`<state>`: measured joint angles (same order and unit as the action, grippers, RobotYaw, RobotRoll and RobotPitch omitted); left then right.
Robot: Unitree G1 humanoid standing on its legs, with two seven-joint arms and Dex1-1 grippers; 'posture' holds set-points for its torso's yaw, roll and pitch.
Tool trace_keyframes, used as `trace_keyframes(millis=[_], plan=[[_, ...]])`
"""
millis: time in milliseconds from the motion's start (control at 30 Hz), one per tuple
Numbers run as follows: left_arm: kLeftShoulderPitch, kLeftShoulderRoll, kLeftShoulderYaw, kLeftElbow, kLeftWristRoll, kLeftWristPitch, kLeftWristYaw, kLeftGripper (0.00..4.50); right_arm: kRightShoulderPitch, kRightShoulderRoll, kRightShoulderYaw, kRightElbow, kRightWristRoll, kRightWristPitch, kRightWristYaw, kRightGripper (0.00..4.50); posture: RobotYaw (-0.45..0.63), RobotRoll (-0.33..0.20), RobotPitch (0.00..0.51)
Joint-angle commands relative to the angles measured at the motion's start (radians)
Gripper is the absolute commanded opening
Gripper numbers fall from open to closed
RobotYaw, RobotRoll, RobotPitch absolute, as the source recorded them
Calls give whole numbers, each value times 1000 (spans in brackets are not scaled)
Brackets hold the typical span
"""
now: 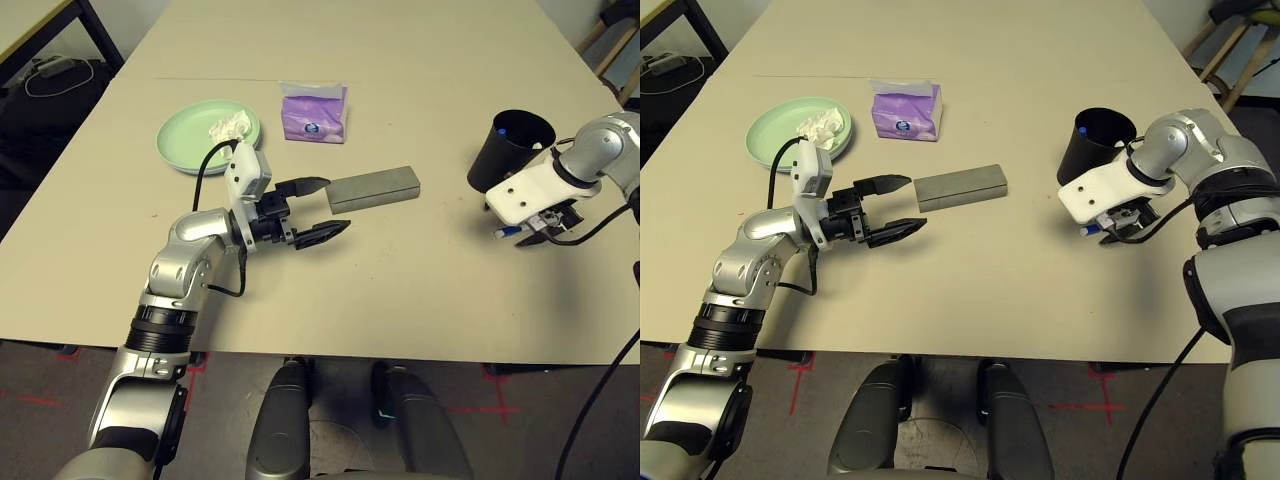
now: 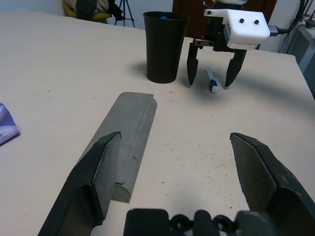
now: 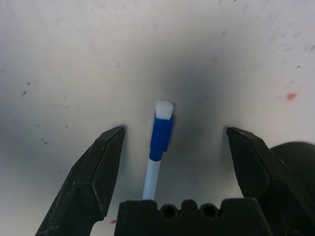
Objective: Organize and tidy the items on the table.
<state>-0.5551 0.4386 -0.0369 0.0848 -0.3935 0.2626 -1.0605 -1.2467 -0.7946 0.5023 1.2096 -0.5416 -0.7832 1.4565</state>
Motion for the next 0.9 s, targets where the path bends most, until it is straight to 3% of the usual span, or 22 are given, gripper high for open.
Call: trace_keyframes(millis=[33, 333, 367, 433, 533, 733, 900], plan=[[13, 8, 2, -20, -11, 3, -4, 4500, 0, -7, 3, 12, 3, 16, 28, 4458, 241, 0, 238], [0, 6, -2, -12, -9, 1, -6, 4500, 27, -5, -7, -2, 12, 53, 46, 4458, 236, 0, 235], [-2, 6, -2, -11, -9, 1, -6, 4500, 28, -4, -7, -2, 12, 55, 45, 4303, 237, 0, 236], [-3, 6, -2, -11, -9, 1, -6, 4500, 30, -4, -6, -3, 13, 57, 43, 3856, 237, 0, 235], [-3, 7, -1, -10, -9, 0, -7, 4500, 31, -3, -5, -3, 14, 53, 39, 2796, 240, 0, 234], [-1, 9, 0, -7, -8, -2, -7, 4500, 23, 1, -9, 1, 20, 59, 45, 387, 240, 0, 229], [-9, 10, -2, 10, -3, -7, -12, 4500, 10, 7, -36, 16, 83, 110, 125, 320, 229, 0, 213]])
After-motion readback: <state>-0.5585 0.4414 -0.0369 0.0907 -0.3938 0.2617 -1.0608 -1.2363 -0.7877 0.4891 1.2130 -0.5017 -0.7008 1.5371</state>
